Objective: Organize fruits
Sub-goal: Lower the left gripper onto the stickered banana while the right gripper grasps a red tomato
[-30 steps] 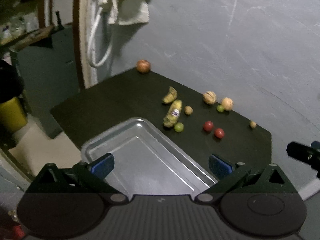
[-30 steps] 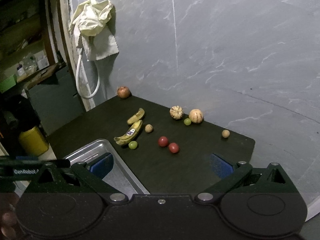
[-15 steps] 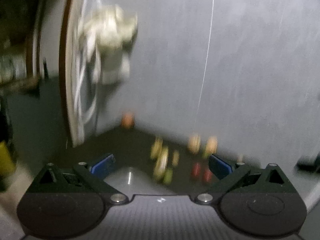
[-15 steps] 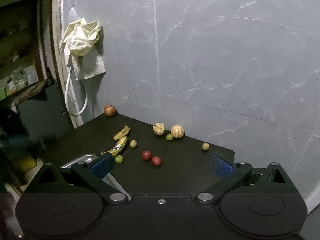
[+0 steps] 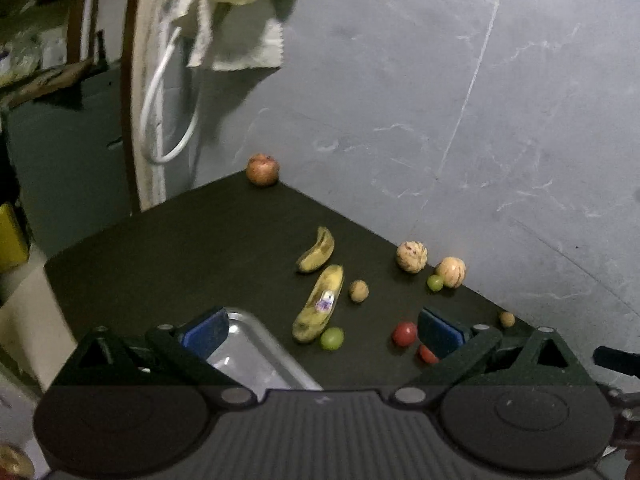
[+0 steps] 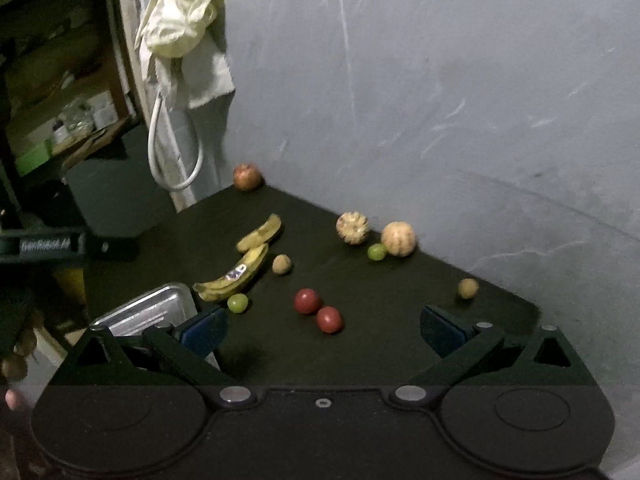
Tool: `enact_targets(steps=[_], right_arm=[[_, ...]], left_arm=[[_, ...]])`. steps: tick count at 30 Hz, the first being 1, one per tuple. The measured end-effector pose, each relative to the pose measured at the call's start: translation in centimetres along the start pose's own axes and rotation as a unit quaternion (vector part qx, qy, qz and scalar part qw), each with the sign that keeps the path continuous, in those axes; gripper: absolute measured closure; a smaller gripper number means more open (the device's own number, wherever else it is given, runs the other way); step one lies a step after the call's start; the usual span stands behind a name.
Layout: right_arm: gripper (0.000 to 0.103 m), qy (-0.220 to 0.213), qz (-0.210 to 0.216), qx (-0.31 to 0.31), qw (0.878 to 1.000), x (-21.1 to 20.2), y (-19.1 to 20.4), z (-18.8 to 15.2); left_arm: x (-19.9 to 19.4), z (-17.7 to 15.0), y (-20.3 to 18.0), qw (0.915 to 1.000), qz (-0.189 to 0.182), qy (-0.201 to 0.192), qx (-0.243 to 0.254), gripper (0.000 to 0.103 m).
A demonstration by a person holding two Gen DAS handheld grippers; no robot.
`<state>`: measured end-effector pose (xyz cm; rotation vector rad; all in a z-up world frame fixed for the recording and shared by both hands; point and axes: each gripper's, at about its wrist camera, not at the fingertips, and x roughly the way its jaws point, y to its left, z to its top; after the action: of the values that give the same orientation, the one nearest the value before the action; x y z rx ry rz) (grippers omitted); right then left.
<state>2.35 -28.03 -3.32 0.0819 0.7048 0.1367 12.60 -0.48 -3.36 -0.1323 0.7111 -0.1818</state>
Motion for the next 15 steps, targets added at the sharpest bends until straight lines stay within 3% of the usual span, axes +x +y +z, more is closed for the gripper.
enact_targets(steps=[4, 10, 15], right_arm=[[0.001, 0.028, 0.018, -0.015, 0.999, 3.6, -0.5, -0.1], [0.001, 0.054, 0.018, -0.018, 0.998, 7.9, -0.4, -0.3], [0.005, 0.081, 0.016, 0.015, 0.997, 10.4, -1.0, -0.3]], left_arm=[[3.2, -0.4, -1.4, 0.9979, 0.001, -0.03, 0.057, 0.001], [8.9, 0.8, -2.0, 0.9964, -0.001, 0.024, 0.082, 0.0], [14.1, 1.4, -1.4, 0.9928, -0.005, 0.079, 0.091, 0.001]])
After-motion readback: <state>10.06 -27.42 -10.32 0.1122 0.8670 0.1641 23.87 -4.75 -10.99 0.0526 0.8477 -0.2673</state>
